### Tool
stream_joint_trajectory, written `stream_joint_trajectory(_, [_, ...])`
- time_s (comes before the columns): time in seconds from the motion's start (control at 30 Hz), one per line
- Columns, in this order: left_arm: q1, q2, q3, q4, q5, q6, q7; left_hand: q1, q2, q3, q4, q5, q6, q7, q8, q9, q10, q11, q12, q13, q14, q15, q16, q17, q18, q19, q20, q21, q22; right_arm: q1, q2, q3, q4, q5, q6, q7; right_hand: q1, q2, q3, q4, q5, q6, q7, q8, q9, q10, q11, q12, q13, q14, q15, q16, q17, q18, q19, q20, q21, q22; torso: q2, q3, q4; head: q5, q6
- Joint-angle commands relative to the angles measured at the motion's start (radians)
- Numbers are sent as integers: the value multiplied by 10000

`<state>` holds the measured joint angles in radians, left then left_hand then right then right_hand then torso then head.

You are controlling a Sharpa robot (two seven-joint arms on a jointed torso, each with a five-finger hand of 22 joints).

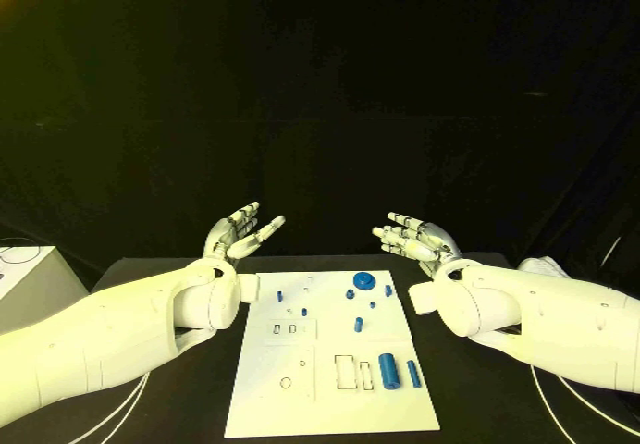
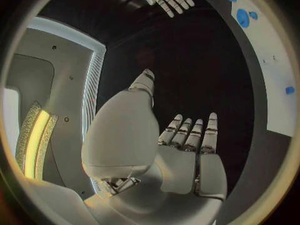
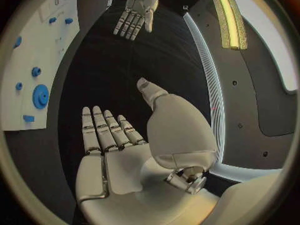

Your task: Assemble the parts on the task board

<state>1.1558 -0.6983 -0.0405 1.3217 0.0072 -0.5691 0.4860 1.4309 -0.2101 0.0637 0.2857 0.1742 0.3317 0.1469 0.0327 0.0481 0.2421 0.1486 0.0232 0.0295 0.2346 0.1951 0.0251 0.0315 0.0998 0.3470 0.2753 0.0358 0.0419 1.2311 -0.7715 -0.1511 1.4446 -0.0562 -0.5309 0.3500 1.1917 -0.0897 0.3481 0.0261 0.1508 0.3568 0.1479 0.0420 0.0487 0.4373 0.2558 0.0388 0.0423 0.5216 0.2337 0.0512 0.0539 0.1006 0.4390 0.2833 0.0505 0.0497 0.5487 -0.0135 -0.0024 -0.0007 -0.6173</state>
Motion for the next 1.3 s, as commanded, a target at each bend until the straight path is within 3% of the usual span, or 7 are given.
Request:
stream_joint_trajectory(0.03, [39, 43, -1, -55, -133, 895, -8, 480, -9, 13, 140, 71, 245, 491, 91, 33, 224, 66, 87, 29, 231, 83, 84, 42, 247, 124, 105, 84, 29, 132, 25, -87, -113, -615, 1497, -746, 977, -78, 300, -395, 74, 1213, 1420, 263, 169, 1435, -1, 176, 95, 1748, -67, 304, 198, 334, 1208, 67, 329, 130, 0, -2, -1, 2, 0])
stream_joint_trajectory(0.13, [39, 43, -1, -55, -133, 895, -8, 650, 356, 300, 116, -8, 999, 657, 271, 144, 1054, 276, 197, 104, 1106, 134, 272, 179, 417, 462, 152, 193, 87, 210, 29, -150, -166, -665, 1654, -837, 1422, -150, 527, -748, 69, 3226, 1121, 754, 472, 3981, -310, 449, 239, 3561, -409, 655, 391, 688, 3384, 38, 885, 319, 0, -2, -1, 2, 0])
stream_joint_trajectory(0.23, [152, -822, 13, 765, -397, 1223, 38, 787, 739, 612, 79, -82, 2219, 848, 578, 333, 2755, 544, 437, 232, 2901, 55, 706, 442, 533, 2204, 170, 646, 318, 485, -151, -136, -602, -4515, 594, -549, 1595, -251, 758, -928, 70, 4710, 933, 1096, 676, 4890, -537, 486, 227, 4257, -645, 818, 452, 840, 4131, -50, 1089, 313, 403, -40, -33, -90, -124])
stream_joint_trajectory(0.4, [242, -1168, 28, 1190, -602, 1213, 48, 1111, 916, 942, -24, -133, 4743, 838, 1246, 725, 6180, 685, 956, 398, 6134, -110, 1714, 1117, 799, 4475, 122, 1603, 645, 662, -202, -117, -666, -6239, 409, -780, 1599, -442, 1227, -1036, 69, 5609, 730, 1336, 767, 5842, -809, 444, 206, 5157, -979, 1040, 523, 840, 5245, -421, 1398, 325, 596, -9, -14, -108, -89])
stream_joint_trajectory(0.93, [389, -2259, 178, 2944, -1142, 1491, -239, 1364, 318, 2166, -95, -153, 5873, 467, 1796, 1124, 8577, -90, 550, 414, 8549, -1159, 4492, 3970, 805, 6586, -965, 4432, 2112, 1194, -91, -65, -688, -11368, 1340, -2701, 1484, -880, 1365, -1100, -40, 7019, 60, 1500, 1099, 8105, -1732, 257, 262, 9348, -2386, 3283, 2685, 797, 8384, -1960, 4865, 2251, 1240, 6, 120, -252, 3])
stream_joint_trajectory(1.2, [396, -2759, 195, 3922, -1192, 1726, -399, 1086, 55, 2700, -100, -159, 5837, 446, 1750, 1314, 8644, -129, 423, 416, 8102, -1270, 6747, 5595, 785, 5888, -1126, 7129, 3997, 1242, 358, -58, -843, -13742, 2176, -3838, 1071, -1515, 2521, -730, -10, 6944, -63, 1294, 1637, 8023, -1779, 273, 313, 9644, -2435, 9505, 8293, -171, 9913, -2044, 11845, 10347, 1555, -17, 241, -404, 49])
stream_joint_trajectory(1.3, [397, -2861, 202, 4175, -1195, 1792, -441, 1029, 12, 2789, -106, -158, 5824, 443, 1748, 1358, 8646, -137, 428, 424, 8030, -1276, 7079, 5758, 799, 5737, -1120, 7632, 4345, 1224, 519, -60, -953, -14180, 2380, -4067, 982, -1594, 2536, -653, -54, 6929, -36, 1309, 1735, 7850, -1754, 240, 286, 9702, -2408, 10298, 9032, -301, 10088, -2005, 12520, 11247, 1662, -27, 290, -450, 70])
